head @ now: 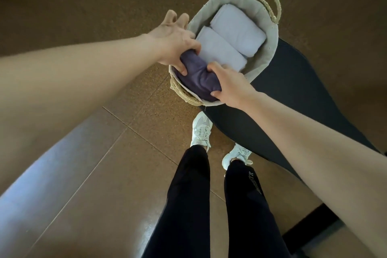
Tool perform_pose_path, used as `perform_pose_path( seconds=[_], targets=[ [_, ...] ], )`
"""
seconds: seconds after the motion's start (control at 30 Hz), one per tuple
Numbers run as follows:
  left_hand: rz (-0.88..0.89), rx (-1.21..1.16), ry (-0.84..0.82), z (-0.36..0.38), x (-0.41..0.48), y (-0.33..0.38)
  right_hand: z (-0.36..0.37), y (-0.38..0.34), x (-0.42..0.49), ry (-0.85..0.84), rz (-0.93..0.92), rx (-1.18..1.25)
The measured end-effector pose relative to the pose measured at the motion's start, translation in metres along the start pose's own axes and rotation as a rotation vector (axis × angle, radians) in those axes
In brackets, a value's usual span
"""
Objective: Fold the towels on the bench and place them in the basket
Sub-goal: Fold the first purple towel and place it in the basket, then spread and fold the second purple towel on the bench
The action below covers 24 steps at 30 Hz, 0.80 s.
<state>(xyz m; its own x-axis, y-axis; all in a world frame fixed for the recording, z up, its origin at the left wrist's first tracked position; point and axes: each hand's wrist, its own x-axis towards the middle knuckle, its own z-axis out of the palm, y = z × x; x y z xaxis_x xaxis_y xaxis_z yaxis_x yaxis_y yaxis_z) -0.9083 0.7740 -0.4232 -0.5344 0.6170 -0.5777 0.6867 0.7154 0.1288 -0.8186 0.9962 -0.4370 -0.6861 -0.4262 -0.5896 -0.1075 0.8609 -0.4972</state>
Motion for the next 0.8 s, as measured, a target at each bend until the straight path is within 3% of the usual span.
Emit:
perform_pose_path(
  seconds=[0.37, 0.5, 0.7, 0.8],
  targets=[
    [-0.118, 0.160, 0.079, 0.007, 0.006, 0.019, 0.010, -0.015, 0.007, 0.062, 0.144, -0.184],
    [-0.151, 0.028, 0.199, 0.013, -0.011, 0.019, 0.007, -0.011, -0.003, 0.116, 0.102, -0.138],
    [-0.356, -0.259, 0.541, 0.029, -0.057, 0.049, 0.011, 0.003, -0.048, 0.417, 0.018, -0.020],
    [-0.432, -0.338, 0.621, 0.034, -0.066, 0.084, 0.024, 0.012, -0.080, 0.570, 0.050, 0.040]
  ],
)
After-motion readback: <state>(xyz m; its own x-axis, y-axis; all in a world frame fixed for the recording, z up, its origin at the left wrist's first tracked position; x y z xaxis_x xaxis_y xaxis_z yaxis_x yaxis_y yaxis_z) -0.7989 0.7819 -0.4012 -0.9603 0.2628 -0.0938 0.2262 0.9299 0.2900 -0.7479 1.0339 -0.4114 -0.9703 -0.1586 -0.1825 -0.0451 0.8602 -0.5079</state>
